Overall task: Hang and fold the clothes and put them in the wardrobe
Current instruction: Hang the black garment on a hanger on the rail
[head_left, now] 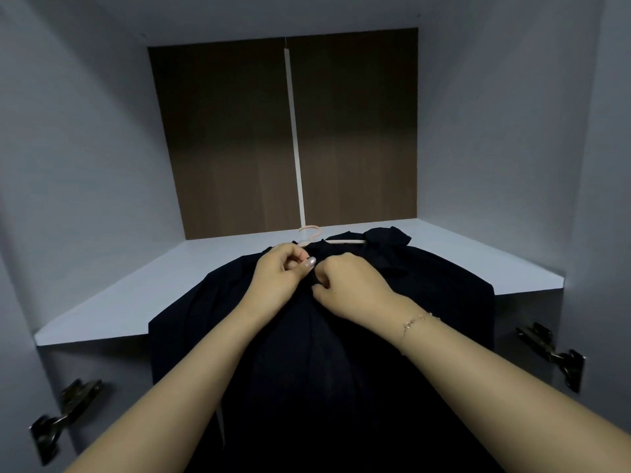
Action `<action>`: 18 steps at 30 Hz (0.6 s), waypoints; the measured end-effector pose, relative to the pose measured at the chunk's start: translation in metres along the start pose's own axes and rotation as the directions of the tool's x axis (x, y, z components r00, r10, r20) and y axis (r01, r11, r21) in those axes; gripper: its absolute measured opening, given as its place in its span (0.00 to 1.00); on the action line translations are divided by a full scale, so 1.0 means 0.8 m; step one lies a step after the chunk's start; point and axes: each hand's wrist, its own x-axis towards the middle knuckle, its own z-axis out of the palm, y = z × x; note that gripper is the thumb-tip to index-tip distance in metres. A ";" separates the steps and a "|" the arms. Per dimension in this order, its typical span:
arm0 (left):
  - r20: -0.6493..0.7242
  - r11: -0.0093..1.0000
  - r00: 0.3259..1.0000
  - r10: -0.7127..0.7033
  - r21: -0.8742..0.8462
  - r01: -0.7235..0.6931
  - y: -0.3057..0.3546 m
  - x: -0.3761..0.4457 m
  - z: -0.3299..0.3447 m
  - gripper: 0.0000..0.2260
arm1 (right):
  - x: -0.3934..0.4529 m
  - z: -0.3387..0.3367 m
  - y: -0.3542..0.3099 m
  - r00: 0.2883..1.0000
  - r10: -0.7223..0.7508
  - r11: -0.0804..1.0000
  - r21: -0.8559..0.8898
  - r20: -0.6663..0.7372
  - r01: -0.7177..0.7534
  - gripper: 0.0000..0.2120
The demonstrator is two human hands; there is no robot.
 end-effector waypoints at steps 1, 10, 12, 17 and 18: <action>-0.006 0.999 1.000 0.021 0.032 -0.020 0.000 0.002 0.001 0.04 | -0.005 0.000 0.003 1.000 -0.020 1.000 0.020 -0.008 0.021 0.14; -0.079 0.993 0.996 0.049 0.115 -0.039 0.002 0.026 0.009 0.04 | -0.077 0.024 0.012 0.990 -0.139 0.988 0.068 -0.013 0.140 0.18; -0.072 0.993 0.996 0.052 0.111 -0.044 0.000 0.026 0.010 0.04 | -0.082 0.023 0.012 0.991 -0.132 0.991 0.038 0.001 0.132 0.18; -0.024 0.998 0.999 -0.033 -0.050 0.031 -0.003 0.021 0.008 0.03 | -0.046 0.006 0.003 0.977 0.001 0.999 -0.052 -0.211 -0.013 0.17; -0.010 0.997 0.999 -0.030 -0.067 0.030 -0.002 0.020 0.007 0.02 | -0.032 0.003 0.004 0.971 0.031 0.997 -0.061 -0.238 -0.047 0.18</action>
